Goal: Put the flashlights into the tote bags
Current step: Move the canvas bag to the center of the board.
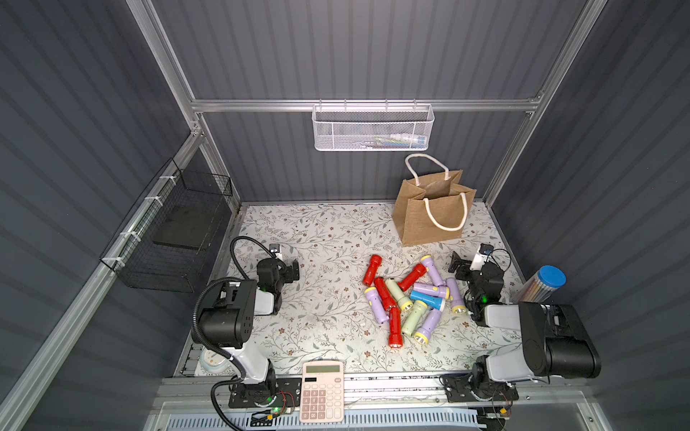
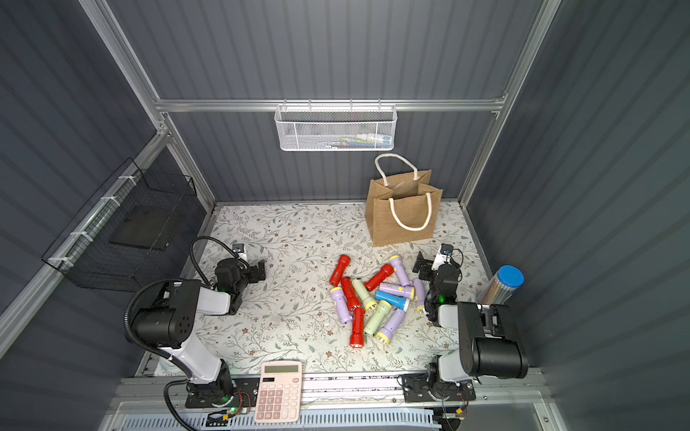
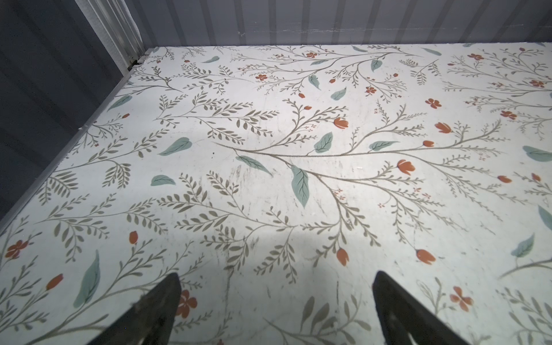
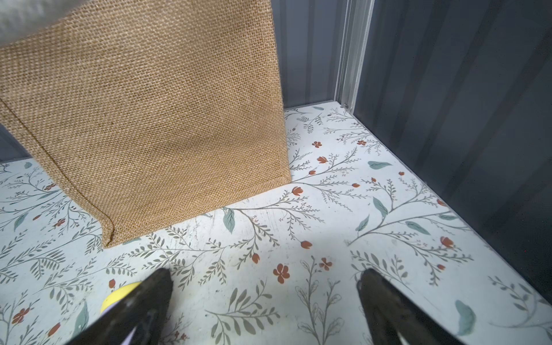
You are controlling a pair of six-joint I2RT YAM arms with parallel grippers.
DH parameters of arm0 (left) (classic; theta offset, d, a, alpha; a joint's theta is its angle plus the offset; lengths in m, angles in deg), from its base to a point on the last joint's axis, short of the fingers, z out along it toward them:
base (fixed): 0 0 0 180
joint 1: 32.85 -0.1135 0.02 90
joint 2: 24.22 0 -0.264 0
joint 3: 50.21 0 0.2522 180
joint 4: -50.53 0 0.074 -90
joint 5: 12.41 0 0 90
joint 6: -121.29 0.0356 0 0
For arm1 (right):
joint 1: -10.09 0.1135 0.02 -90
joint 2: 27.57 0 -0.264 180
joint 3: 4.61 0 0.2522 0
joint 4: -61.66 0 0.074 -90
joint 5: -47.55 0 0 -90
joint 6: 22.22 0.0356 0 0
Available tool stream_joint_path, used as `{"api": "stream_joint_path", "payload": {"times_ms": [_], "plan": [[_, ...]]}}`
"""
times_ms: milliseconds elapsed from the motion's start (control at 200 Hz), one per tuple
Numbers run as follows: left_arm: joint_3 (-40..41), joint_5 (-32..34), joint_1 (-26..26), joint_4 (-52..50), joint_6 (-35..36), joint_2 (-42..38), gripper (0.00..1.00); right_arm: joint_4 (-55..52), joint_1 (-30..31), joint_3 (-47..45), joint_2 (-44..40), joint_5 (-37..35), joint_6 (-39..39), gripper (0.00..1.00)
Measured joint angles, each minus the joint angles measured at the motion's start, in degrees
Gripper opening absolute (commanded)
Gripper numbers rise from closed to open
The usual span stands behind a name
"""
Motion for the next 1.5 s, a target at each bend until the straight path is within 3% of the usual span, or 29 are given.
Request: {"api": "stream_joint_path", "payload": {"times_ms": [1076, 1306, 1501], "plan": [[0.0, 0.0, 0.0, -0.07, 0.0, -0.02, 1.0, -0.39, 0.55, 0.04, -0.24, -0.04, -0.28, 0.99], [-4.9, 0.81, 0.0, -10.71, -0.15, -4.0, 1.0, -7.45, 0.59, 0.2, -9.38, -2.36, 0.13, 0.99], [-12.02, 2.75, 0.0, -22.32, -2.89, -10.51, 0.99, -20.79, 0.74, 4.92, -19.58, -6.8, 2.16, 0.99]]}}
